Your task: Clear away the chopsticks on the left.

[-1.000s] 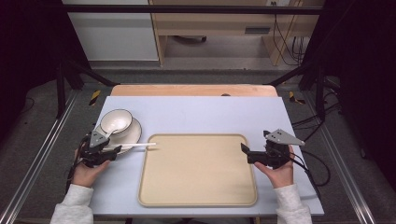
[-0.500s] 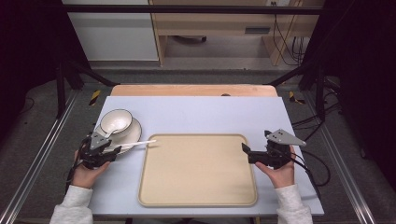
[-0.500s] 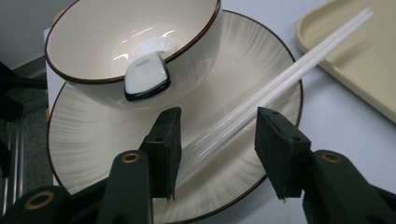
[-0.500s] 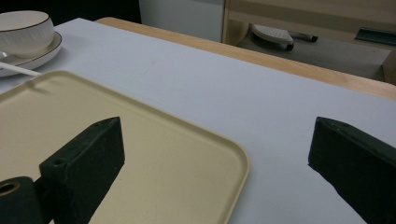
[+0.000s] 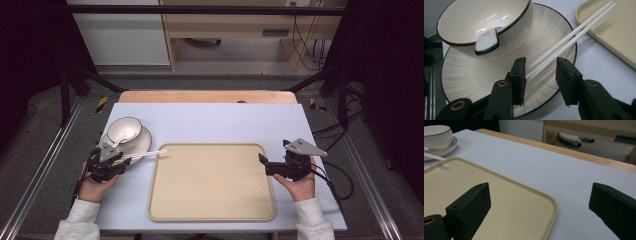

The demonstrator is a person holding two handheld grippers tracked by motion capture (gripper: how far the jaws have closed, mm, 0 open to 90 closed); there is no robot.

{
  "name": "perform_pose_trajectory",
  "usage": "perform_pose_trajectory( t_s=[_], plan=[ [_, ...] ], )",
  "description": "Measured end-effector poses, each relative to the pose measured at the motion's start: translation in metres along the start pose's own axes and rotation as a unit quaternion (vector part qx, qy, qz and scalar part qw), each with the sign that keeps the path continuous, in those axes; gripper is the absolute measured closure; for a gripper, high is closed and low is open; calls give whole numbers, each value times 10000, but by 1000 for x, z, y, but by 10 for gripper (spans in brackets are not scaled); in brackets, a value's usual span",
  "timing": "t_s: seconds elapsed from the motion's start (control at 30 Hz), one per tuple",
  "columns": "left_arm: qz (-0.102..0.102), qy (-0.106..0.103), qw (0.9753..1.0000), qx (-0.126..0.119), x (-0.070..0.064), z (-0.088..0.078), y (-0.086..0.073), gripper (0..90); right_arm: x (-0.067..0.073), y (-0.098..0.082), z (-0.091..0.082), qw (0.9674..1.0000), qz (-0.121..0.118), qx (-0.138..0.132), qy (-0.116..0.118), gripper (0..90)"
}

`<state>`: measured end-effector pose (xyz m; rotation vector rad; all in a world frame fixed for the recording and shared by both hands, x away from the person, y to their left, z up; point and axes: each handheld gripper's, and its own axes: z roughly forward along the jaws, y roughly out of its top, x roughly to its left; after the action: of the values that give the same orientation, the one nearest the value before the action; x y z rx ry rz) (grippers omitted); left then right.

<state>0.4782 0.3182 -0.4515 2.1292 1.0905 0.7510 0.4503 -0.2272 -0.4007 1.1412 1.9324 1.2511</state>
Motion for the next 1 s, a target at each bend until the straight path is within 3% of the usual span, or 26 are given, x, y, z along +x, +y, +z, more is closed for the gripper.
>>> perform_pose_trajectory(
  t_s=[0.63,1.0],
  plan=[
    [10,-54,9999,100,-1,2,1,757,0,0,0,10000,4,14,0,47],
    [-218,-103,9996,115,-2,3,4,821,-1,0,0,10000,0,23,0,47]
  ],
)
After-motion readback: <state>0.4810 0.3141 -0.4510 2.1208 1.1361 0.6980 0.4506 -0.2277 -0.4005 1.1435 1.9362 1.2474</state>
